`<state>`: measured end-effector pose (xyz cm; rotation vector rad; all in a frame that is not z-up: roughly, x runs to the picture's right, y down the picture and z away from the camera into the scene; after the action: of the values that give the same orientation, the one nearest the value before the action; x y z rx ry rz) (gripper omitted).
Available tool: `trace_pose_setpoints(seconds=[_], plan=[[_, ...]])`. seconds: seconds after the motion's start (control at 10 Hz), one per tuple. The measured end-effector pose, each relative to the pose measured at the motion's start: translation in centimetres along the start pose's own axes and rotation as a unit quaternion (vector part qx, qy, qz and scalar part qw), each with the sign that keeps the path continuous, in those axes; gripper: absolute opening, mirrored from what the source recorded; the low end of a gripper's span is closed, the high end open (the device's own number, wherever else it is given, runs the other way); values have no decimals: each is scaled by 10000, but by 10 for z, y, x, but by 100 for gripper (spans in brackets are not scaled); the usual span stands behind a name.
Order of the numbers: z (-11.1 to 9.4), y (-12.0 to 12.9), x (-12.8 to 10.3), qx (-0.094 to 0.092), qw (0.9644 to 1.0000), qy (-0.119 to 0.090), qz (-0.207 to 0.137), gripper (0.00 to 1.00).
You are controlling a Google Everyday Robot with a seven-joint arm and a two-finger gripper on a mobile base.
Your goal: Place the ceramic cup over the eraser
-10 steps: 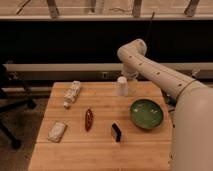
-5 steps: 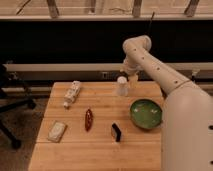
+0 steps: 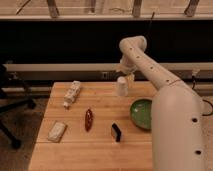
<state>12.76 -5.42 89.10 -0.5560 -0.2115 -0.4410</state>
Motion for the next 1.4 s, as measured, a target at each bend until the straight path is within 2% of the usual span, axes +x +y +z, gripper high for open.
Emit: trace_pose_setpoints(seconds=[0.5,0.8,0.9,1.4], plan=[[35,-11,-7,-223,9996,-34,-140,80],[45,-15,1,-309,9995,-46,-71,79],[48,-15,4,-325,9995,-41,-49,75],[58,-13,18,-442,9989,-88,93,25]])
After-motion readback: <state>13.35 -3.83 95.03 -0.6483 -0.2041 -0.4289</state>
